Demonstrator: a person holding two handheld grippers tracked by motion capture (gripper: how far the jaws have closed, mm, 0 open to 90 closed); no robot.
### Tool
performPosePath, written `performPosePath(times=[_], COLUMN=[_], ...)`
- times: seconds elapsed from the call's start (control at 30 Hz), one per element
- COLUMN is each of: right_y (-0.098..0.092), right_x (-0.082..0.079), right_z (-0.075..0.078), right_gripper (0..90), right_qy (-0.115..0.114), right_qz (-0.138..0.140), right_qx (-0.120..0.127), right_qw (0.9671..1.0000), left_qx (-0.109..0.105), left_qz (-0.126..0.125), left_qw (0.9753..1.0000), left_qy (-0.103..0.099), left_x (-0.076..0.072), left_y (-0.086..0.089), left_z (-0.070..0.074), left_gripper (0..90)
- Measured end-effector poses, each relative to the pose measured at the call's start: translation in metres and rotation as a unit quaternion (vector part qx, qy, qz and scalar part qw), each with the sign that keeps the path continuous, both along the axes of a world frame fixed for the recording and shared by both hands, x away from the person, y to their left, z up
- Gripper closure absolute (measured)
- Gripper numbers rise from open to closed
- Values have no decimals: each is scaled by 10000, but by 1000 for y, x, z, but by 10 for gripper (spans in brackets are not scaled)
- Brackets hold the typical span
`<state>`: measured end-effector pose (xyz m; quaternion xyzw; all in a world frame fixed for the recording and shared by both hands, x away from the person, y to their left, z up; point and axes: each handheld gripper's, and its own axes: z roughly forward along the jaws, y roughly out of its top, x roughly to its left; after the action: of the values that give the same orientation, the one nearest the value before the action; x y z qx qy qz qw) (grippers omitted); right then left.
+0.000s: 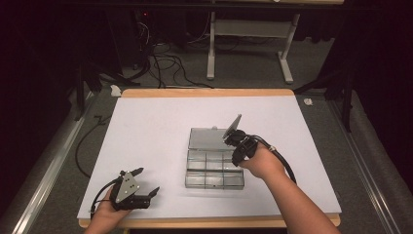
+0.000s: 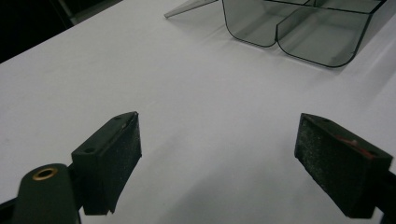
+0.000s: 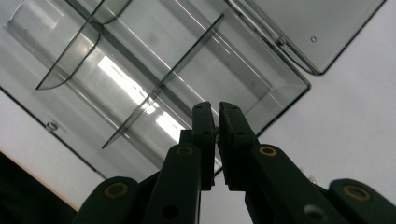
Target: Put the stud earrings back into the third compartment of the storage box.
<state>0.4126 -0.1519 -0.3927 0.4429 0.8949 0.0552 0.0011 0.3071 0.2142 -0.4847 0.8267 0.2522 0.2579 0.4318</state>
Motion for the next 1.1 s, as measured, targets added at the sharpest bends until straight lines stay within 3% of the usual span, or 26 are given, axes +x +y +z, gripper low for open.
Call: performPosePath(times=[0.27, 0.37, 0.7, 0.77, 0.93, 1.07, 1.1], right_y=[7, 7, 11, 10, 11, 10, 8], right_x=[10, 14, 20, 21, 20, 17, 15], right_z=[-18, -22, -38, -41, -38, -21, -9], right_gripper=[862, 862, 860, 845, 825, 818, 812], right_qy=[139, 100, 358, 332, 352, 192, 119], right_qz=[-70, 70, -122, -27, -121, -15, -59], right_qx=[-82, -102, -131, -113, -64, 31, 86], right_qw=[9998, 9999, 9992, 9994, 9993, 9998, 9999], left_qx=[12, 15, 5, 0, -1, 43, 4], left_qz=[-4, -7, -6, -4, 0, -5, 3], left_qw=[10000, 10000, 10000, 10000, 10000, 10000, 10000], left_qy=[8, 8, 17, 22, 31, 33, 23], left_x=[0, 0, 0, 1, 1, 1, 1], left_y=[0, 0, 0, 0, 0, 1, 0], left_z=[0, 0, 0, 0, 0, 0, 0], left_gripper=[153, 153, 153, 153, 153, 153, 153])
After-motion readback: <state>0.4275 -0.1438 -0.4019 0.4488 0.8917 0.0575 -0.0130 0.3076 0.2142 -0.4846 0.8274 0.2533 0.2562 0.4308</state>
